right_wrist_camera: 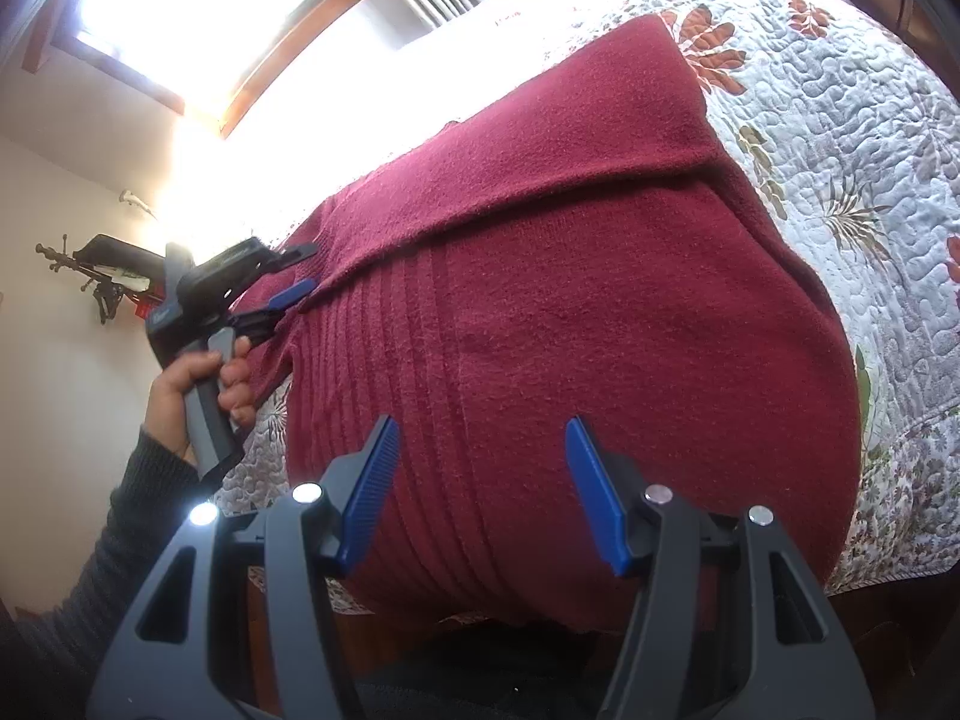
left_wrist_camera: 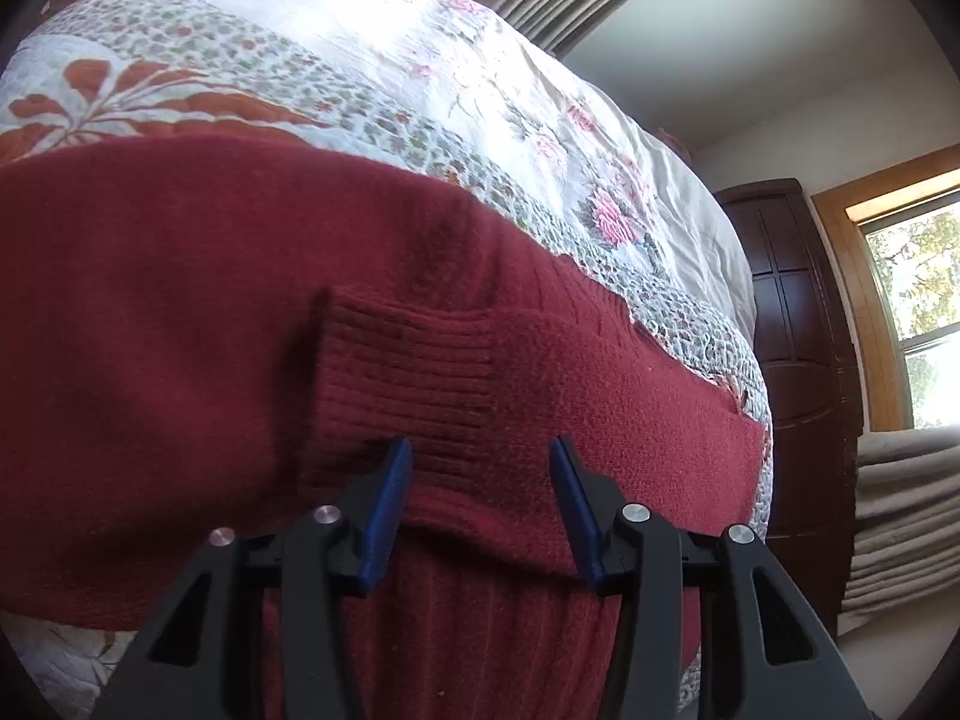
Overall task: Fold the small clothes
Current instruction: 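Lift the other sleeve cuff with the left tool and fold it across the body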
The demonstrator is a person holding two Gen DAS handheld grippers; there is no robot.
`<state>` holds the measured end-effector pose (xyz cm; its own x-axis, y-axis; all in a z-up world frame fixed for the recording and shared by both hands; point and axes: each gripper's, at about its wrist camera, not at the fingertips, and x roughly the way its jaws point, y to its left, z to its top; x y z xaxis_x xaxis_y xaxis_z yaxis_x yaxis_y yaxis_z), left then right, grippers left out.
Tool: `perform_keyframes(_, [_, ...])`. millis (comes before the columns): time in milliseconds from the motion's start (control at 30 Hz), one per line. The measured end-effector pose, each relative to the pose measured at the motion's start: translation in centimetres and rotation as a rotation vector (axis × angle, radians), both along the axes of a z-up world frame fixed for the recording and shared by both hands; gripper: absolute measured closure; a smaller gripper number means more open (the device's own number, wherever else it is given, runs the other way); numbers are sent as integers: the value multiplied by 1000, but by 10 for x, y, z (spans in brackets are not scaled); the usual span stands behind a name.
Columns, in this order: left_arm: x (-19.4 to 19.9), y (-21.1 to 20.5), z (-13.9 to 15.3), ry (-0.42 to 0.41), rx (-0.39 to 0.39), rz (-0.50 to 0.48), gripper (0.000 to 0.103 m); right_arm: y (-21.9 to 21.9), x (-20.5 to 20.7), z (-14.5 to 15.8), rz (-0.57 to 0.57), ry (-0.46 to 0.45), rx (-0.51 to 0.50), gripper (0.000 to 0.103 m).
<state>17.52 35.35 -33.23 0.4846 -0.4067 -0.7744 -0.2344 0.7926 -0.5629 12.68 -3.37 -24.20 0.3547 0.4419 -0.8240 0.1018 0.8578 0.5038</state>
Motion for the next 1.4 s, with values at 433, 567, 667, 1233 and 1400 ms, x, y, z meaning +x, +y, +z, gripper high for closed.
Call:
perform_keyframes(433, [-240,238,29,-176,-113,736,24,70,30,12,207,-36,-6,41])
perform_keyframes(567, [-291,298,-2,-144,-184,949,24,98,33,16,259,-36,-14,41])
perform_keyframes(667, [-297,330,-26,-126,-242,991,24,114,31,18,278,-33,-24,40])
perform_keyframes(1233, [-266,330,42,-313,-154,917,95,123,30,26,302,-40,-20,38])
perform_keyframes(1400, [-218,252,146,-491,-34,685,95,99,35,31,312,-75,20,38])
